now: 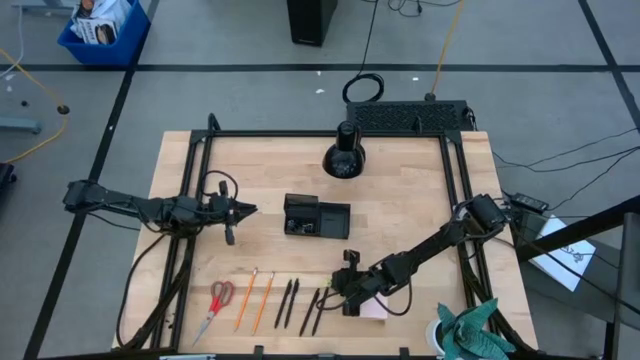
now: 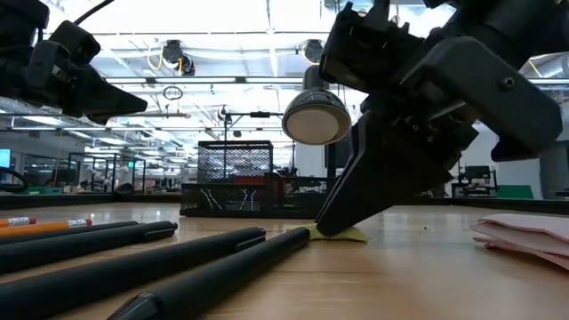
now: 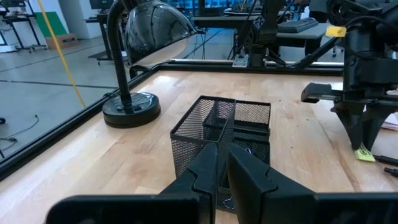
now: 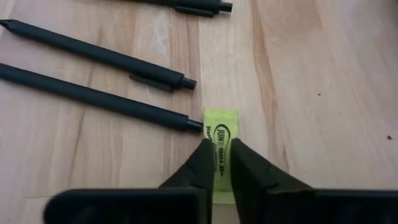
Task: Pick and place office supplies into organizer
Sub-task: Put the eraser into the desk organizer
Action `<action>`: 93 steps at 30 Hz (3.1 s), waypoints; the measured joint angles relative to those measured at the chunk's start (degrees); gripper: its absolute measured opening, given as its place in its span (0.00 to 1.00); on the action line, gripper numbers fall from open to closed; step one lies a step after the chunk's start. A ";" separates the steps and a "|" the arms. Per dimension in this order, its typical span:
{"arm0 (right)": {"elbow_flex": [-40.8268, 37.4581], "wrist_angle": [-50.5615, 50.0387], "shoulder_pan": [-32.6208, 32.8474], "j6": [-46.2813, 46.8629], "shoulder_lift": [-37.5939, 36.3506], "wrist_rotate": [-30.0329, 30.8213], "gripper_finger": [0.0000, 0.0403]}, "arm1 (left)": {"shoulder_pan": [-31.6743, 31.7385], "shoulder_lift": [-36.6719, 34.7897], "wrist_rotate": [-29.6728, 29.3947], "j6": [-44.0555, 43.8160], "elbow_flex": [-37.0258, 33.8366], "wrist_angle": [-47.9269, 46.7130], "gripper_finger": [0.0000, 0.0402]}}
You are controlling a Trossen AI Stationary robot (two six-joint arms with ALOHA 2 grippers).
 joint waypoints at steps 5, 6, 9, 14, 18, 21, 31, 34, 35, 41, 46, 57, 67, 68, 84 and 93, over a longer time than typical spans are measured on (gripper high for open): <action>-0.04 -0.08 -0.02 -0.92 -1.52 0.60 0.04 | 0.00 0.00 0.00 0.00 0.00 0.00 0.10; -0.04 0.04 -0.02 -1.06 -2.03 0.84 0.05 | -0.02 0.00 0.00 -0.01 0.00 0.02 0.10; -0.35 -1.63 0.02 -2.67 -4.49 2.38 0.05 | 0.00 0.00 0.00 -0.01 0.00 0.03 0.10; -0.31 -0.60 0.00 -5.03 -7.71 5.14 0.00 | -0.02 0.00 0.00 0.00 0.00 0.00 0.10; -0.31 -1.02 0.04 -5.12 -7.51 5.33 0.00 | 0.00 0.00 0.00 -0.02 0.00 0.04 0.10; -0.26 -0.81 -0.16 -4.36 -7.32 4.40 0.01 | 0.00 0.00 0.00 -0.02 0.00 0.07 0.10; -0.17 -0.70 -0.07 3.90 -7.03 -0.06 0.20 | 0.00 0.00 0.00 -0.02 0.00 0.07 0.10; -0.17 -0.84 -0.11 7.41 -6.93 2.61 0.35 | 0.00 0.00 0.00 -0.33 0.00 0.06 0.10; -0.17 -0.73 -0.13 8.82 -6.93 3.29 0.40 | 0.00 0.00 0.00 -0.65 0.00 0.02 0.10; -0.15 -2.11 0.50 15.77 -6.93 4.69 0.55 | -0.01 0.00 0.00 -0.78 0.00 0.01 0.10; -0.13 -3.15 1.33 17.91 -5.80 5.90 0.56 | 0.00 -0.02 0.00 -0.79 0.00 0.00 0.10; 0.09 -2.94 1.16 17.55 -1.63 7.17 0.52 | -0.02 0.00 0.00 -0.83 0.00 -0.06 0.10; 0.15 -5.45 1.06 12.68 -0.92 8.44 0.39 | 0.00 -0.02 0.00 -0.94 0.00 -0.04 0.10; 0.14 -6.13 0.97 11.94 -0.90 7.84 0.37 | -0.02 -0.02 0.00 -0.94 0.00 -0.04 0.10; -0.63 -10.68 0.31 0.97 -0.81 1.52 0.19 | -0.01 -0.02 0.00 -0.87 0.00 -0.07 0.10; -3.06 -3.02 0.36 1.22 -0.87 1.64 0.19 | 0.00 -0.02 0.00 -0.81 0.00 -0.07 0.10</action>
